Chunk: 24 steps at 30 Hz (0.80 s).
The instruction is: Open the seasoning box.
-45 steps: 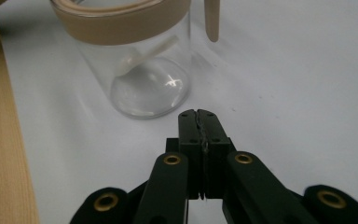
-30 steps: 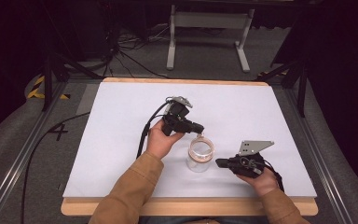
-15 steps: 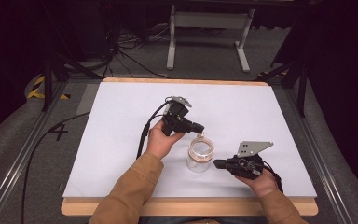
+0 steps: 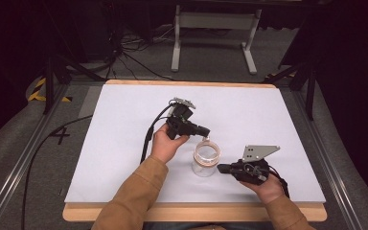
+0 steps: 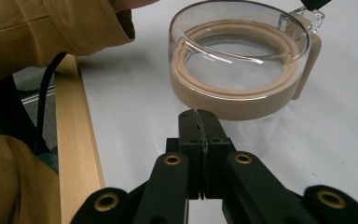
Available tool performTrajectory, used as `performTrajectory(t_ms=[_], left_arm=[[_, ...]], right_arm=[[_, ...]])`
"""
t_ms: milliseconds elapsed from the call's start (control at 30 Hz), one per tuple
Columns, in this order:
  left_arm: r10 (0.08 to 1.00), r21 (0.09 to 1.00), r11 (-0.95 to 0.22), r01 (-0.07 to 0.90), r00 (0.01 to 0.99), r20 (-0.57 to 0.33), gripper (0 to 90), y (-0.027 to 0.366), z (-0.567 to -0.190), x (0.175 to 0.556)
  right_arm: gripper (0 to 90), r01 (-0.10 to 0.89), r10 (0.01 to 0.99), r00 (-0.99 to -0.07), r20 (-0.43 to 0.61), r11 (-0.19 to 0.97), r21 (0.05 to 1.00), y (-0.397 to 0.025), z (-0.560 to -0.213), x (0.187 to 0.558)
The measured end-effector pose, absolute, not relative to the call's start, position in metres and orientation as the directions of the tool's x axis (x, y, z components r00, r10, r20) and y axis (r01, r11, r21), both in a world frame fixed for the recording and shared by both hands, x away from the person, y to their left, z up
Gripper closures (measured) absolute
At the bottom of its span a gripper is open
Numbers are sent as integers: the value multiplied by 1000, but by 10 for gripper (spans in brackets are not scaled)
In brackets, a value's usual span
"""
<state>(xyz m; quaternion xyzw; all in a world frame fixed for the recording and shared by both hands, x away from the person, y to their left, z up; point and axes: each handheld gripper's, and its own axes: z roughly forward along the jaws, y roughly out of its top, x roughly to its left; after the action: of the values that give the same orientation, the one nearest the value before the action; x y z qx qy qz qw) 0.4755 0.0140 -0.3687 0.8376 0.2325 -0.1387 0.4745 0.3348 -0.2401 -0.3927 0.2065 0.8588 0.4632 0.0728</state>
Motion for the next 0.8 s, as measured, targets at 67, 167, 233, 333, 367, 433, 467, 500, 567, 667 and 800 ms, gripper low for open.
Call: performTrajectory(t_ms=[67, 167, 233, 333, 367, 433, 467, 500, 567, 667, 800], left_arm=[[257, 731, -436, 525, 851, -458, 863, 14, -369, 476], [258, 731, -434, 527, 850, -459, 863, 14, -369, 476], [259, 730, -432, 529, 849, -461, 865, 14, -369, 475], [260, 729, -439, 526, 851, -457, 866, 14, -369, 475], [260, 729, -439, 526, 851, -457, 866, 13, -369, 475], [259, 731, -438, 523, 853, -454, 867, 13, -369, 475], [259, 731, -438, 522, 853, -454, 866, 13, -369, 475], [260, 730, -438, 524, 852, -455, 867, 13, -369, 475], [261, 731, -434, 526, 850, -457, 867, 13, -369, 475], [260, 730, -433, 528, 849, -460, 867, 13, -370, 476], [260, 730, -433, 529, 849, -461, 866, 13, -370, 476]], right_arm=[[897, 287, 422, -904, 66, 486, 825, -239, -393, 335], [897, 283, 418, -906, 65, 487, 826, -238, -392, 334], [897, 282, 418, -906, 63, 487, 827, -238, -392, 334], [897, 282, 418, -906, 63, 487, 826, -238, -392, 334], [897, 283, 419, -906, 63, 487, 826, -237, -392, 334], [897, 284, 420, -905, 65, 486, 827, -237, -392, 334], [897, 285, 421, -905, 64, 486, 826, -237, -392, 334], [897, 284, 422, -905, 63, 487, 826, -236, -391, 334], [897, 282, 421, -905, 61, 487, 826, -236, -391, 334], [897, 287, 428, -901, 63, 481, 828, -236, -390, 334], [897, 286, 430, -900, 64, 475, 832, -234, -389, 334]])
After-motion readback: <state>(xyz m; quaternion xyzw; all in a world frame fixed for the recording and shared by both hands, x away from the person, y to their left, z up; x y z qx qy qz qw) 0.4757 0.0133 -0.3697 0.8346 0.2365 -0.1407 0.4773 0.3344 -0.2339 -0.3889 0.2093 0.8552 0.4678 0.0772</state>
